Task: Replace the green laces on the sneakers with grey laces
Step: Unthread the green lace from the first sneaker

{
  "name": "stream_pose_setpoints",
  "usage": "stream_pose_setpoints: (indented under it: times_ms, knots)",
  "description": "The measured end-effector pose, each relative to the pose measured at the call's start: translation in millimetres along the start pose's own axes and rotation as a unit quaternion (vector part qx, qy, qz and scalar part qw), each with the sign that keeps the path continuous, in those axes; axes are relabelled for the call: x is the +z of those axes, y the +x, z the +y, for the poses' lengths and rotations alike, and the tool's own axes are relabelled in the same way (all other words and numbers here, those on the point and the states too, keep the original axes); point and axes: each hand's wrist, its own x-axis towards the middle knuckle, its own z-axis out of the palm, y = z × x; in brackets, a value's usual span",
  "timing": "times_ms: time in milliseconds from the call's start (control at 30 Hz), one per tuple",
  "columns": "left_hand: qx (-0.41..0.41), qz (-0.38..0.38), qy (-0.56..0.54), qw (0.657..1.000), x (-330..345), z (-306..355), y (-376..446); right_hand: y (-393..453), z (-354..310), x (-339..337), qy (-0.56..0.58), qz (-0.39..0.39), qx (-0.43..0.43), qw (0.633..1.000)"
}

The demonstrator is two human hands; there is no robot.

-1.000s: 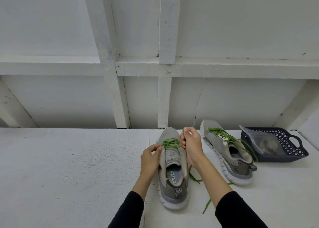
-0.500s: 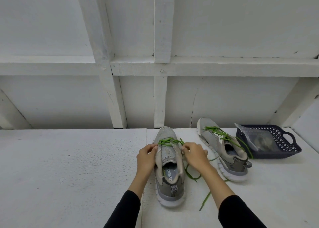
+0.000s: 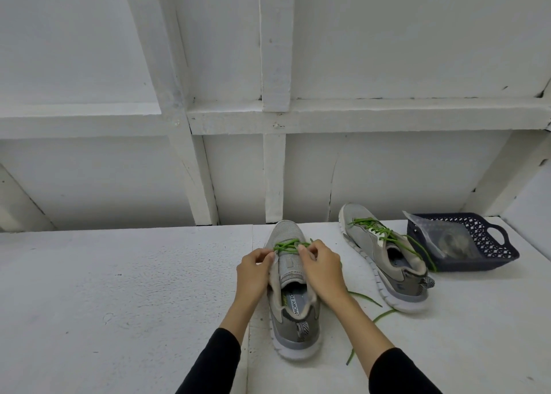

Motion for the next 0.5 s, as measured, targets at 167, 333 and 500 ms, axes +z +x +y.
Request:
stream_pose_setpoints:
  times_ms: [167, 333, 500]
  knots:
    - [0.093, -0.066, 0.14, 0.984, 3, 32, 10, 3, 8, -9, 0.13, -0.022, 0.1, 0.986]
    - [0.195, -0.139, 0.444, 0.864, 16, 50, 20, 8, 21, -15, 0.19, -0.077, 0.131, 0.97]
    - [0.176, -0.12, 0.441, 0.872, 18, 45, 27, 5, 29, -14, 0.262, -0.059, 0.147, 0.952]
